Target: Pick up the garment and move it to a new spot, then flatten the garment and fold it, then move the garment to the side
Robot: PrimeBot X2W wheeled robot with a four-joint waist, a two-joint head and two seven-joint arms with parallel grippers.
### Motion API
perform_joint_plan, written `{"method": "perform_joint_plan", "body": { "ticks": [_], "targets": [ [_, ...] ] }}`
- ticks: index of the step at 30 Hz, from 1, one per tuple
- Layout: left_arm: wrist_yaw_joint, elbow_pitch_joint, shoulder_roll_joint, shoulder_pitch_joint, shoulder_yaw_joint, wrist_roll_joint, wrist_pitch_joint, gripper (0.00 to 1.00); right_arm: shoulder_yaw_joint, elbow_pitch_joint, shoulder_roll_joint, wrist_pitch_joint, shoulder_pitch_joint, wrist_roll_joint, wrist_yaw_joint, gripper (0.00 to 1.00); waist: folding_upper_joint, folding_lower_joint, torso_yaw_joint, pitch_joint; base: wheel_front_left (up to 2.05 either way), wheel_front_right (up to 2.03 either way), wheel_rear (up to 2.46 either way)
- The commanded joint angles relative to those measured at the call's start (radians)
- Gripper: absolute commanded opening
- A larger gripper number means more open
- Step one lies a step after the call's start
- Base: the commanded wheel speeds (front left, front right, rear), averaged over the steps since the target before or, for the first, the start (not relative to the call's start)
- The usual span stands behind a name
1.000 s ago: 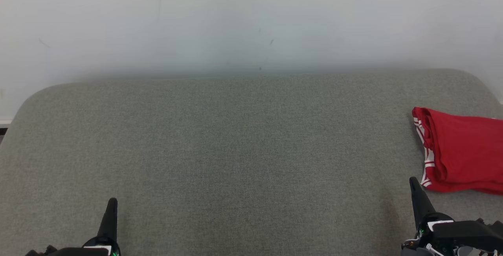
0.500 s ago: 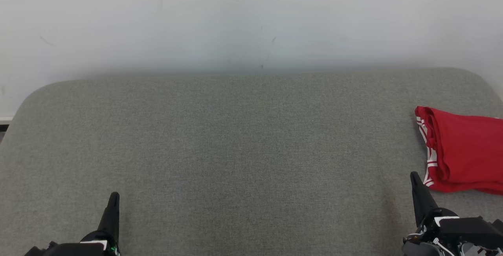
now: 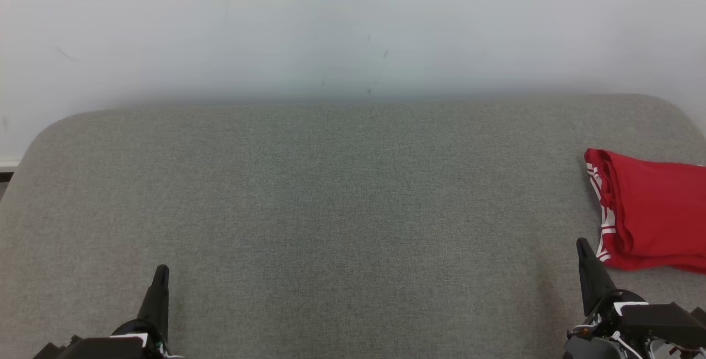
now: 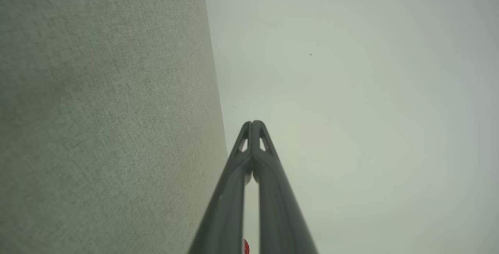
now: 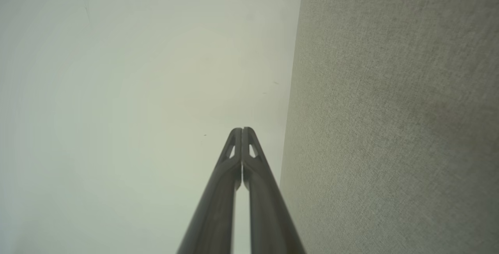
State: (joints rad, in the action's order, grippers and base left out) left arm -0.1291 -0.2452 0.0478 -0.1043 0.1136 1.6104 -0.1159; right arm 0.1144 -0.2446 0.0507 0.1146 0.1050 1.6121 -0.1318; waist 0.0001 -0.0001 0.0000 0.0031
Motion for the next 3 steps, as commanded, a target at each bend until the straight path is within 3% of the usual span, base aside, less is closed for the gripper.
{"method": "perform_joint_plan", "body": {
  "ticks": [1, 3],
  "targets": [
    [-0.003, -0.001, 0.004, -0.011, 0.0, 0.005, 0.0, 0.0, 0.002, 0.002, -0.002, 0.003, 0.007, 0.001, 0.002, 0.0, -0.0001, 0.0001, 0.0, 0.0, 0.0, 0.0, 0.0],
    [-0.003, -0.001, 0.004, -0.011, 0.0, 0.005, 0.0, 0.0, 0.002, 0.002, -0.002, 0.003, 0.007, 0.001, 0.002, 0.0, -0.0001, 0.0001, 0.0, 0.0, 0.0, 0.0, 0.0]
  ]
}}
